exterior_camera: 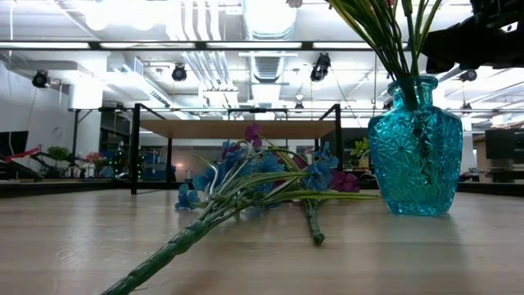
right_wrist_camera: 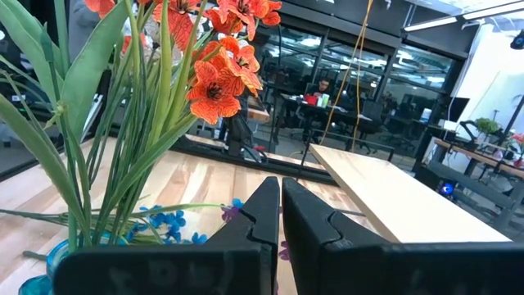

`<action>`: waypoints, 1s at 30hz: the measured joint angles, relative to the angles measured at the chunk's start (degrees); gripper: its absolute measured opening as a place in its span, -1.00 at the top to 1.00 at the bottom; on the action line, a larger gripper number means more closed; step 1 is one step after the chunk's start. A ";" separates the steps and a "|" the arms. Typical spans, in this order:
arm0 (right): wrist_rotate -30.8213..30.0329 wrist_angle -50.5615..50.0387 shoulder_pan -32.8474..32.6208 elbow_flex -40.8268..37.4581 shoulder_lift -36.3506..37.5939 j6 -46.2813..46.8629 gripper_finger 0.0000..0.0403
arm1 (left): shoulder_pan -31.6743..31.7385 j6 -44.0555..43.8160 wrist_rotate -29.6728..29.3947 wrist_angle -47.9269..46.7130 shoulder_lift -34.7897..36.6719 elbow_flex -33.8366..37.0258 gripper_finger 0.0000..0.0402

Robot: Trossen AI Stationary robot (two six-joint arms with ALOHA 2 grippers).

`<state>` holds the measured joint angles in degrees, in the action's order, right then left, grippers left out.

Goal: Pick and place flowers into a vace then onto a shelf
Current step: Put the white flowers into the transparent vase, then put the blue flowers into the transparent vase

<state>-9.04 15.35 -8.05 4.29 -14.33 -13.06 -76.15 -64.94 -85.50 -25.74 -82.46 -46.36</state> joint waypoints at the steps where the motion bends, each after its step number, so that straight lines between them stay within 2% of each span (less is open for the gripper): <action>1: -0.02 0.00 -0.01 0.00 0.00 0.01 0.96 | -0.07 1.85 -0.04 -0.01 0.69 -0.83 0.00; 16: 0.03 0.10 0.00 0.00 -0.02 0.02 0.96 | -1.47 34.14 0.02 -0.13 8.20 -15.44 -0.04; 26: 0.05 0.17 0.00 0.00 0.00 0.00 0.96 | 0.56 49.39 -4.39 -0.20 12.23 -23.07 -0.04; 30: 0.05 0.20 0.00 0.00 0.00 0.01 0.96 | 2.89 50.09 -4.55 -0.25 14.40 -24.60 -0.04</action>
<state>-8.99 15.55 -8.05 4.29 -14.33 -13.05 -73.26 -14.85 -90.05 -25.99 -68.06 -70.96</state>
